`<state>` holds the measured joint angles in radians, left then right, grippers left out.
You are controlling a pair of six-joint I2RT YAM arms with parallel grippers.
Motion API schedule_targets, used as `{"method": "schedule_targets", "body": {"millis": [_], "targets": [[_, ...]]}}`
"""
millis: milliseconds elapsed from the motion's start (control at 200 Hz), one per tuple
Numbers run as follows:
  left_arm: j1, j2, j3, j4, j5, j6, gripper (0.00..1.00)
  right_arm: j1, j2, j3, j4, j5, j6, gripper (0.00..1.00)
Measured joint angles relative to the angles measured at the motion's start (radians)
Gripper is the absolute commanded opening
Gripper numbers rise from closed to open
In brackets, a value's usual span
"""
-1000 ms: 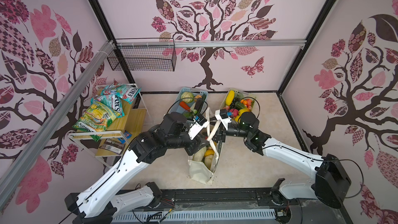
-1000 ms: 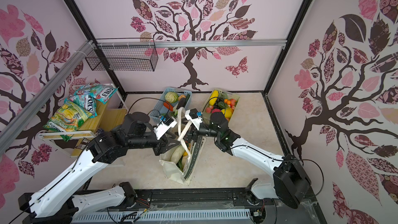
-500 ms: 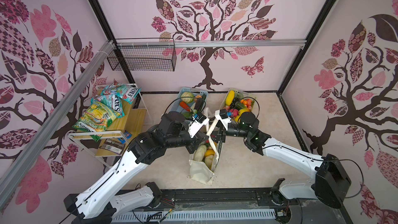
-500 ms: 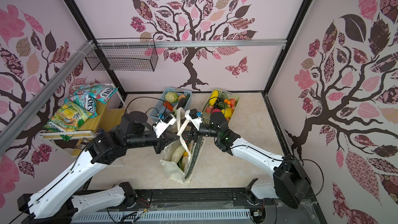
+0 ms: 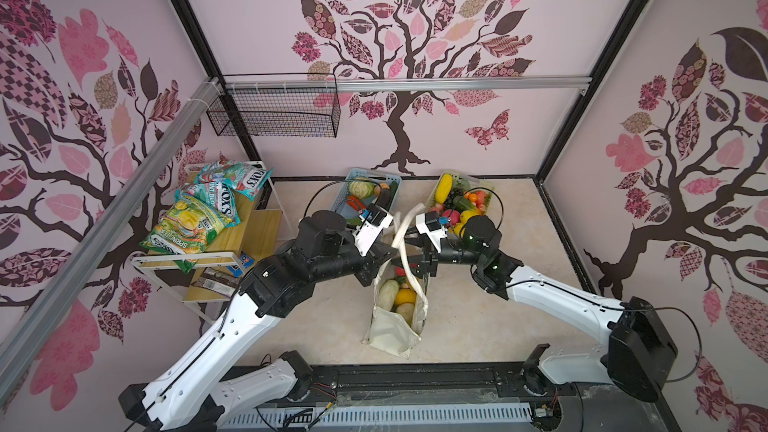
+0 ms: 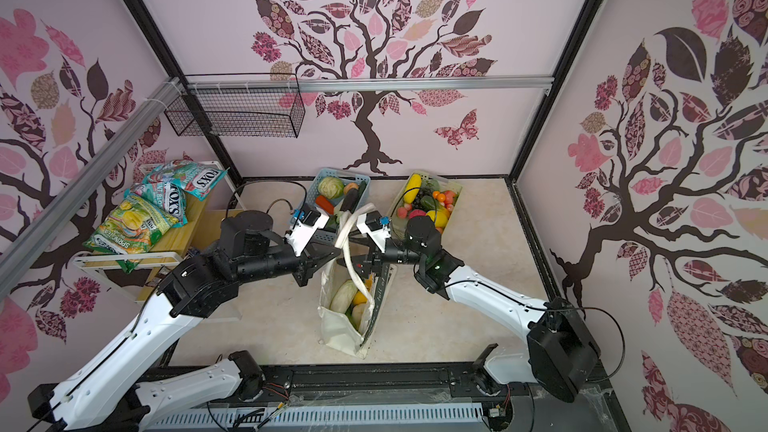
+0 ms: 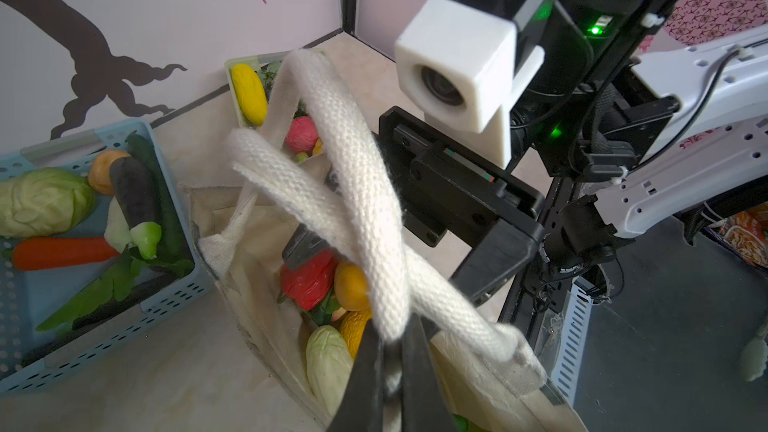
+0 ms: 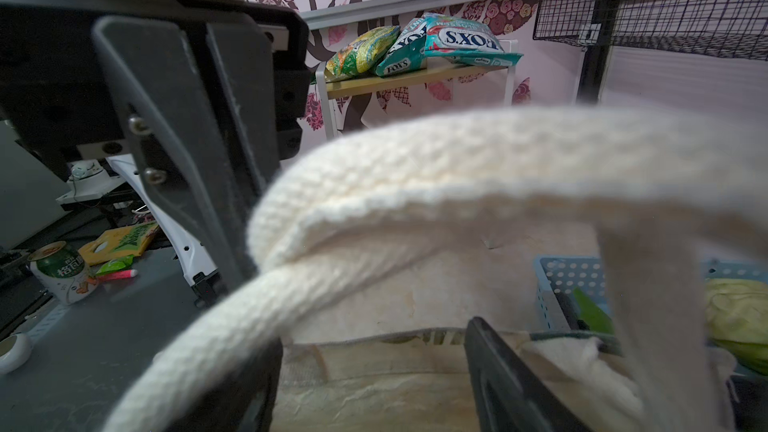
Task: Place the food into the grocery bag and tie it
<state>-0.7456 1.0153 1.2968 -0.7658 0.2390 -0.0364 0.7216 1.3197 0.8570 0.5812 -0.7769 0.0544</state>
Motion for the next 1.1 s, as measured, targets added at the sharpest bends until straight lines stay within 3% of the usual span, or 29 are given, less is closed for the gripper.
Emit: {"method": "schedule_targets", "body": {"millis": [435, 695, 910, 1100], "targets": [[0.010, 0.041, -0.003, 0.051, 0.042, -0.021, 0.07, 0.005, -0.019, -0.017, 0.035, -0.039, 0.066, 0.74], [0.012, 0.060, -0.003, 0.074, 0.061, -0.022, 0.08, 0.021, -0.011, -0.016, 0.053, -0.034, 0.117, 0.67], [0.013, 0.059, -0.003, 0.077, 0.059, -0.028, 0.21, 0.027, 0.019, -0.013, 0.087, -0.030, 0.159, 0.63], [0.014, 0.047, -0.003, 0.077, 0.057, -0.037, 0.29, 0.031, 0.029, -0.013, 0.124, -0.024, 0.189, 0.52]]}}
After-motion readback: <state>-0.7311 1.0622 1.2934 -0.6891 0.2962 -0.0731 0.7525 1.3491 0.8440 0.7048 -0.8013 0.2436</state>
